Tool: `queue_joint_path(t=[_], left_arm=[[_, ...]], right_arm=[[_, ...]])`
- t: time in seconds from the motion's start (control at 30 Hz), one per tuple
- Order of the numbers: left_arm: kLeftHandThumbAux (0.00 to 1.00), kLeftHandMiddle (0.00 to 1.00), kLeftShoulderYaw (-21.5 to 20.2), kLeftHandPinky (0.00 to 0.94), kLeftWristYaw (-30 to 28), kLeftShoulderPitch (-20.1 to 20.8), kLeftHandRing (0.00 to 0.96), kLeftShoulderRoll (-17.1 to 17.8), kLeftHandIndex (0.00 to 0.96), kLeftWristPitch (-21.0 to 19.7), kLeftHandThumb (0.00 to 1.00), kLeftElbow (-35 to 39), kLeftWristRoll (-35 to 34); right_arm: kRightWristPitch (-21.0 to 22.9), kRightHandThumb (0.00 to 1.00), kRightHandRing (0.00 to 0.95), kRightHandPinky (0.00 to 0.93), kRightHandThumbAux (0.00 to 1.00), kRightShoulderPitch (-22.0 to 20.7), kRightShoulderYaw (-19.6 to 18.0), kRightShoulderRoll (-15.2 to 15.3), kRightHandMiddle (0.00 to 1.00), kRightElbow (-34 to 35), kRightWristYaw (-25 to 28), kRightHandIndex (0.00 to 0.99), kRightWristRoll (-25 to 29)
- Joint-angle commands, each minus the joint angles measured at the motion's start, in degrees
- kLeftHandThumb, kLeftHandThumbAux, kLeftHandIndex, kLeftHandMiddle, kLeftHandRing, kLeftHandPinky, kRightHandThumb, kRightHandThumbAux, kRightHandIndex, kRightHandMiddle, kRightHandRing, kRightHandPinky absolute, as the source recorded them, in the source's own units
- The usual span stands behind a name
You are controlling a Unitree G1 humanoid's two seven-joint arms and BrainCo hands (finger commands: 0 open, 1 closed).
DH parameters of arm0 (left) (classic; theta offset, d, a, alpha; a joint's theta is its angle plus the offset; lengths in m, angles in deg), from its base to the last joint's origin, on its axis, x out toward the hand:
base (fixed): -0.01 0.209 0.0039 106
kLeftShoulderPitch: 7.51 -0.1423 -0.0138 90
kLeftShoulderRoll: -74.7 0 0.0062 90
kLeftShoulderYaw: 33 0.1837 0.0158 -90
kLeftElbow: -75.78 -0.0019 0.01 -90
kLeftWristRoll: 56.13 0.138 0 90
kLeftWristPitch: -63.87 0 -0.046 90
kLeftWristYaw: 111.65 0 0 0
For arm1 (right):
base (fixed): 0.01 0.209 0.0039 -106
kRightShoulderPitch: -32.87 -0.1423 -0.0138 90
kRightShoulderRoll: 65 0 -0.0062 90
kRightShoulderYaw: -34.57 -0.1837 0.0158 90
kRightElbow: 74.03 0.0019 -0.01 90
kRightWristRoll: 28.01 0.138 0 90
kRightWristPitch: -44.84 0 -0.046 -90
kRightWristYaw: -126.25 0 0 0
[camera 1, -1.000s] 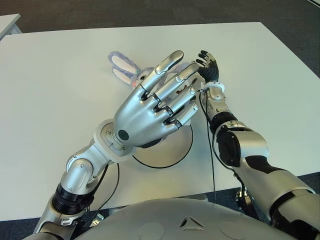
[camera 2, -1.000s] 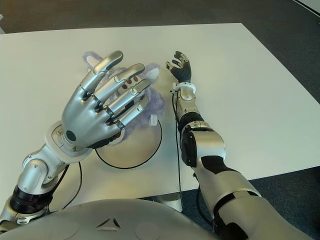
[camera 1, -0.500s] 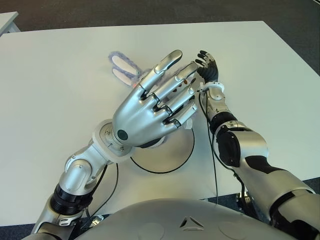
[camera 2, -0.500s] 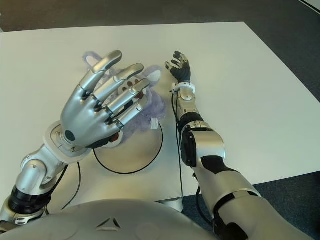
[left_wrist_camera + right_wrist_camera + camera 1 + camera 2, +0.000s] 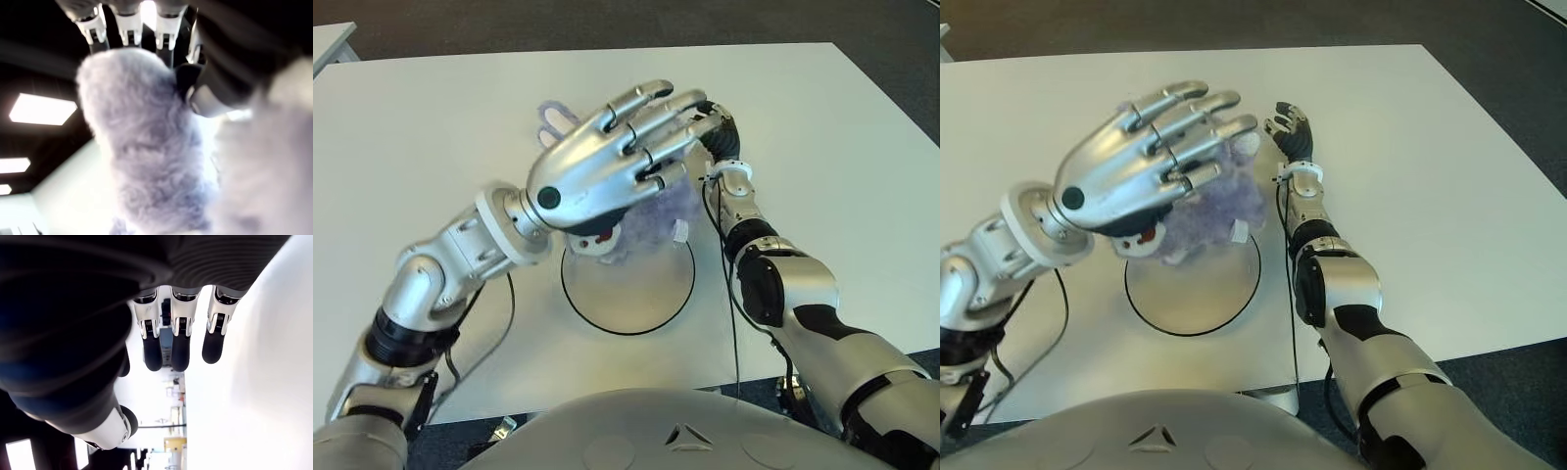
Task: Put the doll into the plate.
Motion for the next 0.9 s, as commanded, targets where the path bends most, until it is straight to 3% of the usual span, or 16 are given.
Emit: queue_joint_path(t=[0.03,0.27,0.9], left_arm=[[0.703,0.061,0.00,0.080,0.86,1.89,0.009,1.42,0.420,3.91,0.714,-3.16,-1.89],[0.703,0.055,-0.76,0.075,1.47,2.43,0.005,1.24,0.420,6.01,0.714,-4.35,-2.27],[0.703,0.055,-1.58,0.075,1.07,2.39,0.005,0.42,0.420,7.23,0.714,-4.68,-2.22]], right_arm=[[-0.31,0.470,0.176,0.194,0.849,0.68,-0.38,-0.20,0.196,-0.78,0.09,0.219,0.21],[-0.47,0.524,0.183,0.188,0.853,0.67,-0.92,-0.32,0.214,-0.86,0.29,0.234,0.40],[-0.51,0.528,0.183,0.188,0.852,0.66,-1.04,-0.33,0.214,-0.89,0.34,0.234,0.33]])
